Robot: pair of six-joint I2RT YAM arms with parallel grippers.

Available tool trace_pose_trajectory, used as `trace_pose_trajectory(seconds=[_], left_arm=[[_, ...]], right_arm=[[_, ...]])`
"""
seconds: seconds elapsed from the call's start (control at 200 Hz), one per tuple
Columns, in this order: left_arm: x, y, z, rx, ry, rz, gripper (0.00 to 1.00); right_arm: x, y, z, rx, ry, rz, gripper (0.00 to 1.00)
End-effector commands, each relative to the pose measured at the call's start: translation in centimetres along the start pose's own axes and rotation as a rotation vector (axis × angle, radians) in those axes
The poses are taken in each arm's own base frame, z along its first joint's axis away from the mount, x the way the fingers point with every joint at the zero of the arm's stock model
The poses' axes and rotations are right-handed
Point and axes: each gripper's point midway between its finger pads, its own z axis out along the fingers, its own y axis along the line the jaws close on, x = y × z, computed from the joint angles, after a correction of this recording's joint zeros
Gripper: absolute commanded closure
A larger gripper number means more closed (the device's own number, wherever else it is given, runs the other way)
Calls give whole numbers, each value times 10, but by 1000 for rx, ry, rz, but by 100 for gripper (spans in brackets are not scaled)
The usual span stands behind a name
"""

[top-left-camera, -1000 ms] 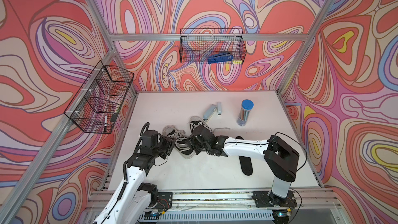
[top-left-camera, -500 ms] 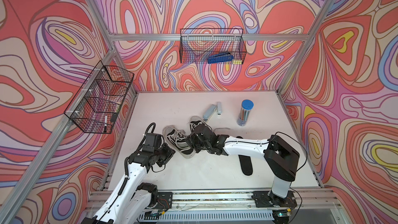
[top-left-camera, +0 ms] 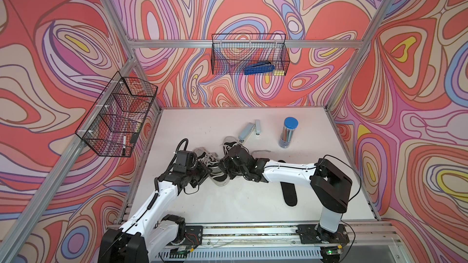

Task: Remove the insole from the shoe

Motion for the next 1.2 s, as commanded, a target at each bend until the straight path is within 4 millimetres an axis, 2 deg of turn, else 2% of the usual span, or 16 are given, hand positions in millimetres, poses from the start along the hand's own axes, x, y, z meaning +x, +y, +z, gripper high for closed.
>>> trace_pose_trajectory(seconds=[0.0,0.165,0.215,0.416,0.511,0.536,0.766,0.866,0.931,1.072,1.127,1.197], left_arm=[[-7,2,6,-13,-29,19,66],[-13,13,16,-81,-33,32,75],[-14,17,19,-101,-35,38,82],[-21,27,22,-166,-61,49,98],[-25,28,21,-183,-80,36,100],[-27,28,21,-186,-84,32,100],[-36,34,19,-238,-131,-35,100],[-40,29,18,-246,-135,-5,100],[-43,27,18,-258,-134,24,100],[-44,26,18,-270,-124,78,100],[-43,26,18,-272,-115,95,100],[-41,25,19,-269,-101,110,100]], right_arm=[[-2,11,3,-38,6,-7,100],[0,12,5,-47,21,-3,100],[1,15,3,-58,20,-4,100],[12,41,-15,-107,42,-60,100],[22,39,-24,-86,82,-86,100],[29,49,-36,-113,103,-95,100],[56,35,-86,-67,197,-190,100],[61,35,-113,-77,223,-249,100],[65,43,-135,-127,230,-321,100],[55,54,-191,-150,134,-485,100],[42,49,-214,-100,59,-543,100],[19,31,-243,11,-54,-570,100]])
